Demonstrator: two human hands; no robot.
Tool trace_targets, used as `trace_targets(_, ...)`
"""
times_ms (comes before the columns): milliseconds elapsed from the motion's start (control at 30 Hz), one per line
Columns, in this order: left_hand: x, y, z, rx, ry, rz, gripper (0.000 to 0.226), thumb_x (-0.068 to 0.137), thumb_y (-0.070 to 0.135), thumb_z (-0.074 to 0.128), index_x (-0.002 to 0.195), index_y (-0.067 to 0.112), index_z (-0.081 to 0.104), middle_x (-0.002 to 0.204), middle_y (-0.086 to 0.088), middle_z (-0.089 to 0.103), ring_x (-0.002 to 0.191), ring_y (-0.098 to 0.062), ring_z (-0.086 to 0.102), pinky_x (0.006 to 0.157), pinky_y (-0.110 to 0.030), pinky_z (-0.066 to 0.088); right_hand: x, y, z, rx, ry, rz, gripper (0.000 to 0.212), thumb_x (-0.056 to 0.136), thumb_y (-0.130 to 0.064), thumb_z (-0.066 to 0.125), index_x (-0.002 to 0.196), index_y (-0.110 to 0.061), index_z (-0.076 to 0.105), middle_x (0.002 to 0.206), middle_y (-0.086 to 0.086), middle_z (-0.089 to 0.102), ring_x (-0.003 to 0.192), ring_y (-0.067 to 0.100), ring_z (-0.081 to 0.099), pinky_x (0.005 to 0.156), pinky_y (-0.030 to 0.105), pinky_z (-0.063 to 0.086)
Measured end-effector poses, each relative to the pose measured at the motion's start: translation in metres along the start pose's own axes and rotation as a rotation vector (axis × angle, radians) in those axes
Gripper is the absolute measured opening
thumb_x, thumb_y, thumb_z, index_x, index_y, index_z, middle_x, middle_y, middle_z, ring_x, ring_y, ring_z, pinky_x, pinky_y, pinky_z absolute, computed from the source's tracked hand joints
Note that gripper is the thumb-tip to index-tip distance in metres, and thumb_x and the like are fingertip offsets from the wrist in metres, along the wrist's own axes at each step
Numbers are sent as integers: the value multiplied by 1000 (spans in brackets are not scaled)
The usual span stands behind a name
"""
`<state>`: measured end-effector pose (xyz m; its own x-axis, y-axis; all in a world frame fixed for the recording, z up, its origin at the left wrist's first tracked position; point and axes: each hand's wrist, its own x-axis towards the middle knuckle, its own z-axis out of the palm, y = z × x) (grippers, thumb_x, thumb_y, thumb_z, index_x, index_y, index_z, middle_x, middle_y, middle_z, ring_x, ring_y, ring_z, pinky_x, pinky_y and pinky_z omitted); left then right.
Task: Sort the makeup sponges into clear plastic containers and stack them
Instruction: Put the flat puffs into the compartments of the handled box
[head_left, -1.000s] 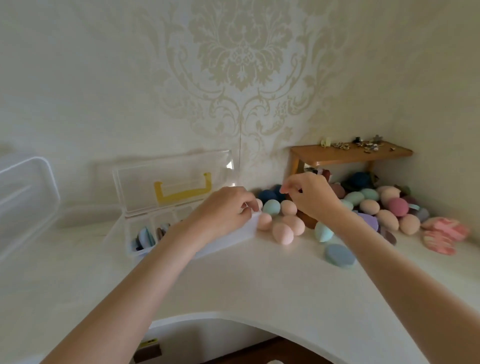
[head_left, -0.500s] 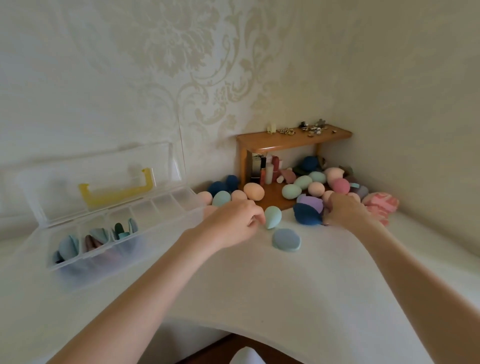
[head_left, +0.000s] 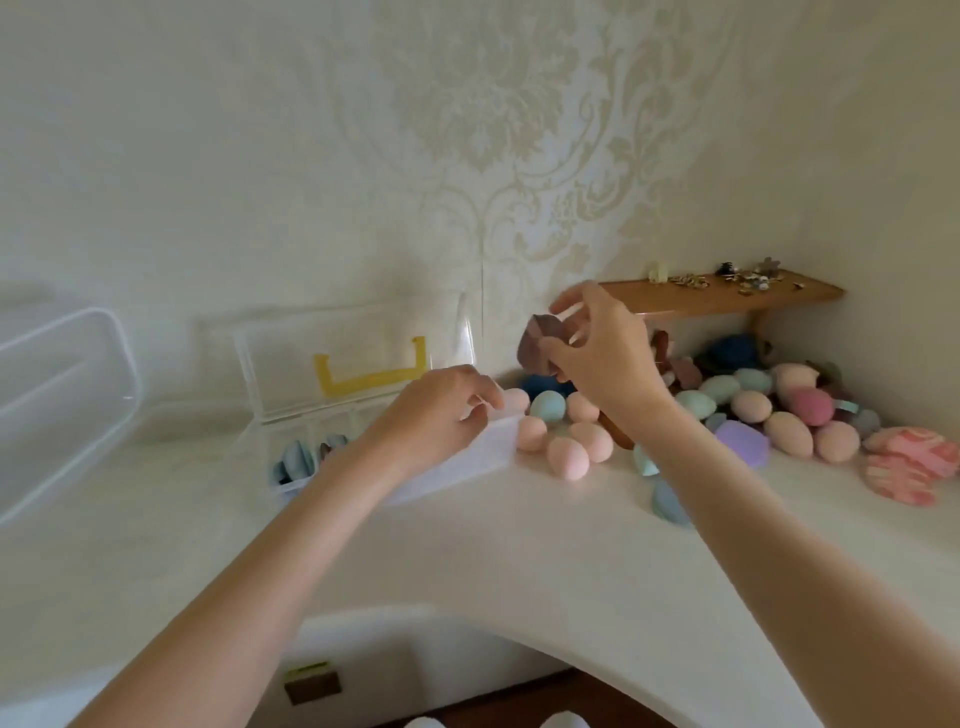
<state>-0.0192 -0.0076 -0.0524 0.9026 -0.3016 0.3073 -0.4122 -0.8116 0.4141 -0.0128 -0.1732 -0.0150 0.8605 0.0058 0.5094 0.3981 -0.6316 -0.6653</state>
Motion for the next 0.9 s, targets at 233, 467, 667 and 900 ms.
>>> trace_targets(233, -35, -62, -35, 25, -156, -189, 32, 90, 6, 46, 113, 21, 64, 122, -1, 63, 115, -15, 57, 98, -27, 43, -14, -37, 89, 85, -210, -25, 23, 82, -3, 56, 103, -8, 47, 67, -3, 55, 71, 23, 60, 66, 30, 46)
trace_targets(467, -44, -78, -38, -49, -113, -135, 34, 88, -3, 39, 111, 15, 54, 124, 4, 58, 82, 6, 60, 74, -12, 43, -16, -32, 106, 94, -221, -19, 20, 85, -2, 56, 95, -10, 41, 62, -13, 50, 61, 19, 60, 54, 19, 45)
trace_targets(667, -40, -85, -33, 134, -106, -102, 40, 89, 1, 38, 119, 20, 55, 121, 10, 61, 125, -18, 42, 109, -35, 30, -19, -29, 112, 72, -243, -46, 23, 84, -5, 59, 93, -13, 39, 63, -14, 48, 57, 10, 53, 53, 13, 42)
trace_targets(900, -42, -85, -41, 258, -141, -114, 37, 91, 9, 41, 108, 29, 67, 116, 8, 62, 122, -19, 37, 107, -34, 26, -27, -36, 122, -31, -183, -211, 22, 88, -12, 57, 84, -10, 35, 62, -9, 40, 54, 6, 41, 53, 15, 36)
